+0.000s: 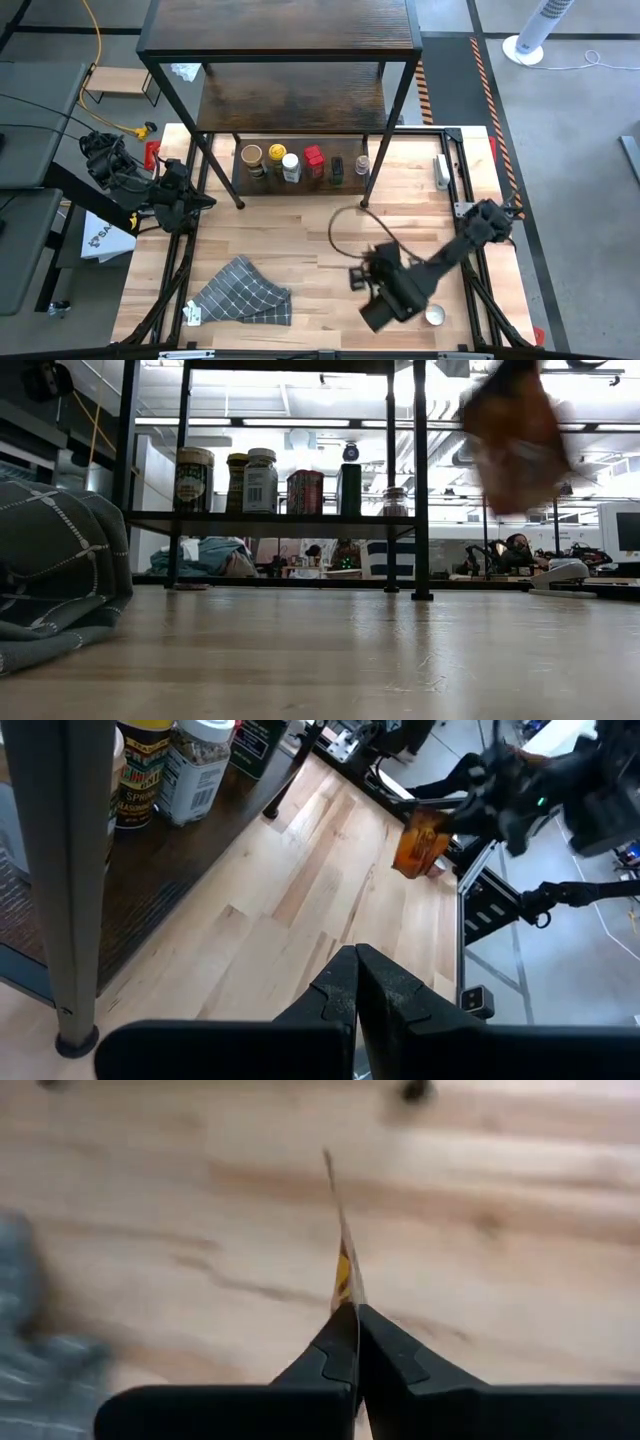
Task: Shelf spices
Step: Remove the orange seasoning pack from the shelf
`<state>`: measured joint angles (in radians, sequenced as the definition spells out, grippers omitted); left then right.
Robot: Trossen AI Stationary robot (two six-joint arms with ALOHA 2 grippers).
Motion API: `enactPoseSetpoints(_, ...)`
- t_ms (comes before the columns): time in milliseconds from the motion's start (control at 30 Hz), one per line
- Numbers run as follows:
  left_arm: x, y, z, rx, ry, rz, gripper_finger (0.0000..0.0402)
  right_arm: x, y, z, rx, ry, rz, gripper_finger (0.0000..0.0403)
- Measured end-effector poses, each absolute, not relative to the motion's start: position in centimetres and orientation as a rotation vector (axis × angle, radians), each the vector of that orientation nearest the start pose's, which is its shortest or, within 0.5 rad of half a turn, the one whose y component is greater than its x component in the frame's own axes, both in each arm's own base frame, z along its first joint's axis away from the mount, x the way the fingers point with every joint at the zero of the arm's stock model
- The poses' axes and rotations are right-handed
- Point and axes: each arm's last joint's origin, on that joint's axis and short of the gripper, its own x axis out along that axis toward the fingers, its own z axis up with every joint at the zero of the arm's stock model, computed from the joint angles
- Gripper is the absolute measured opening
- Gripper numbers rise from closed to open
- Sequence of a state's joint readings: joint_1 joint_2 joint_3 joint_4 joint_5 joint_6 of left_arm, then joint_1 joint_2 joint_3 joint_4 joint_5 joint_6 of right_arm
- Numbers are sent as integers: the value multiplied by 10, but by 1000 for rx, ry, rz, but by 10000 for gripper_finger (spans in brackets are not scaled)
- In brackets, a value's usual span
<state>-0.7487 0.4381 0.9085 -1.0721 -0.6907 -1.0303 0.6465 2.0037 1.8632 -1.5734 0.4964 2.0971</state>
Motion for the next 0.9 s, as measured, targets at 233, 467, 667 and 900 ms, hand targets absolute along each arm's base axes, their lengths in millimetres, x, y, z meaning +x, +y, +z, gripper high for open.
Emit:
enactPoseSetpoints(233, 47, -17, 329, -619, 408, 196, 0, 296, 181, 251, 706, 786, -1300, 0)
enactPoseSetpoints(467, 48, -18, 332, -640, 386, 187, 0, 271, 140, 235, 602, 752, -1405, 0)
enactPoseSetpoints(667, 48, -18, 332, -636, 376, 200, 0, 233, 106, 237, 548, 690, -1430, 0)
enactPoseSetpoints(900, 48, -17, 332, -627, 357, 225, 0, 199, 82, 228, 537, 596, -1375, 0)
